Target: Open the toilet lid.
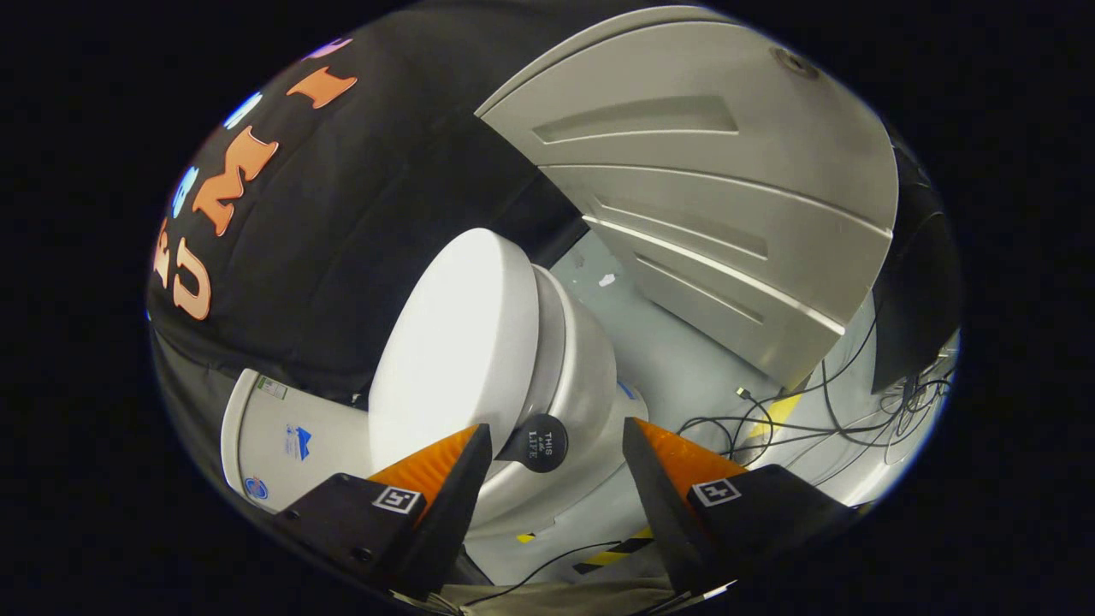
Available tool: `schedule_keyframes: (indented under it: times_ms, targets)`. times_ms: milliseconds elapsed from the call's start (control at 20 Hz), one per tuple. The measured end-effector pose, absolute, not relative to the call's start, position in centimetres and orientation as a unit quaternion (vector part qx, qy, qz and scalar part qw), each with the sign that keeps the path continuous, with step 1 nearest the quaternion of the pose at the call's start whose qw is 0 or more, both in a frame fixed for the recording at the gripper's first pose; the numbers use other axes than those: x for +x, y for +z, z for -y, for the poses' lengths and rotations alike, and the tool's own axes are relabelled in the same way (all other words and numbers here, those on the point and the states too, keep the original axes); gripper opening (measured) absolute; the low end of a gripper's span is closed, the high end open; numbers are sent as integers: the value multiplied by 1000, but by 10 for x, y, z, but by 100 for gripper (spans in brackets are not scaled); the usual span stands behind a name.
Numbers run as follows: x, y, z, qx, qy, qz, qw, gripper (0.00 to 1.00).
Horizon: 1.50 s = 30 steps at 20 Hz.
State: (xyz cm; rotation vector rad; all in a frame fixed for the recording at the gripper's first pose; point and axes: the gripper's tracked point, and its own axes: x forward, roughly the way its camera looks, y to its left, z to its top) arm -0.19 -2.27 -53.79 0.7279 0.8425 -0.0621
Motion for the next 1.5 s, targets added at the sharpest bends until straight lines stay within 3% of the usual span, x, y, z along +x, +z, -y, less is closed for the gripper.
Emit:
schedule_keyframes:
  times_ms: [300,350,450,550,700,800,950,1500]
  targets:
    - [8,-559,9,413,-35,-393,821,96]
    - [8,-561,9,423,-37,-389,818,83]
    - [15,-559,4,452,-36,-376,808,76]
    - [18,-564,1,462,-35,-376,802,58]
    - [19,-563,-1,480,-39,-369,795,39]
    - [25,-559,-1,505,-46,-350,788,35]
    - [21,-548,-1,534,-59,-341,771,8]
    - [18,-459,-27,535,-23,-293,792,8]
